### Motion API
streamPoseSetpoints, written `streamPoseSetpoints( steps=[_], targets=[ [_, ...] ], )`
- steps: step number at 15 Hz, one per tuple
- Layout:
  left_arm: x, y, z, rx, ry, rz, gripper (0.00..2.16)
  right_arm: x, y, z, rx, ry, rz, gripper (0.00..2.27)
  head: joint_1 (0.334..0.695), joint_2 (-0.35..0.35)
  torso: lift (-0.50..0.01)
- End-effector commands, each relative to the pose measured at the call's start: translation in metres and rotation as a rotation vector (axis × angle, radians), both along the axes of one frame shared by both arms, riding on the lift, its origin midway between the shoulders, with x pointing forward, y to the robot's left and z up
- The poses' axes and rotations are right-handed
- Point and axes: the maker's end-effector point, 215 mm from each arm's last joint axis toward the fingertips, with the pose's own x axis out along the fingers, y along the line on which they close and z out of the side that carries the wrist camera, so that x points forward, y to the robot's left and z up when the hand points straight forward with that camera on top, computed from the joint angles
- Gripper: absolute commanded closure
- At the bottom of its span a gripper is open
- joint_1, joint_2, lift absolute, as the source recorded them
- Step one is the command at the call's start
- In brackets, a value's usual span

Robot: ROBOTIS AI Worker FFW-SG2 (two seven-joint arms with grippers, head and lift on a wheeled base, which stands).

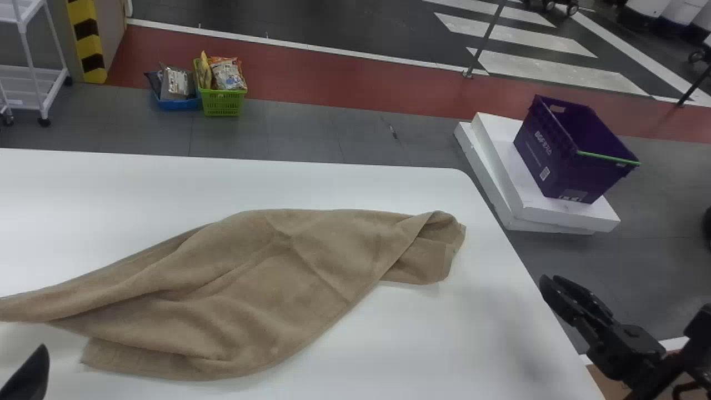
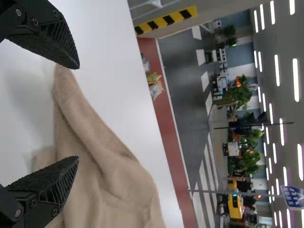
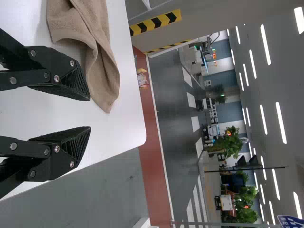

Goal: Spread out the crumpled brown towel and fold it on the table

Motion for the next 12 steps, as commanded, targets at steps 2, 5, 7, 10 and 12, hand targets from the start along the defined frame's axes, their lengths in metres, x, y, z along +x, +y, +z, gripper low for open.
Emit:
streamPoseSetpoints(
  steps=[2,5,7,10,12],
  targets=[
    [-0.015,-0.009,-0.032,-0.047,0.127,-0.018,0.18,-0.002,0.002,-0.002,-0.002,0.002,0.004,0.77,0.695,-0.35,-0.127],
    [-0.006,-0.024,-0.035,-0.073,0.136,-0.031,0.18,0.0,0.007,-0.003,0.003,0.001,0.017,0.77,0.695,-0.35,-0.127],
    [0.001,-0.033,-0.043,-0.085,0.158,-0.03,0.18,0.0,0.01,-0.005,0.005,0.002,0.02,0.77,0.695,-0.35,-0.127],
    [0.004,-0.056,-0.056,-0.091,0.198,-0.047,0.2,-0.003,0.014,-0.006,0.011,0.002,0.032,0.77,0.695,-0.35,-0.127],
    [0.009,-0.068,-0.06,-0.078,0.203,-0.053,0.2,-0.003,0.014,-0.006,0.01,0.0,0.033,0.77,0.695,-0.35,-0.127]
  ],
)
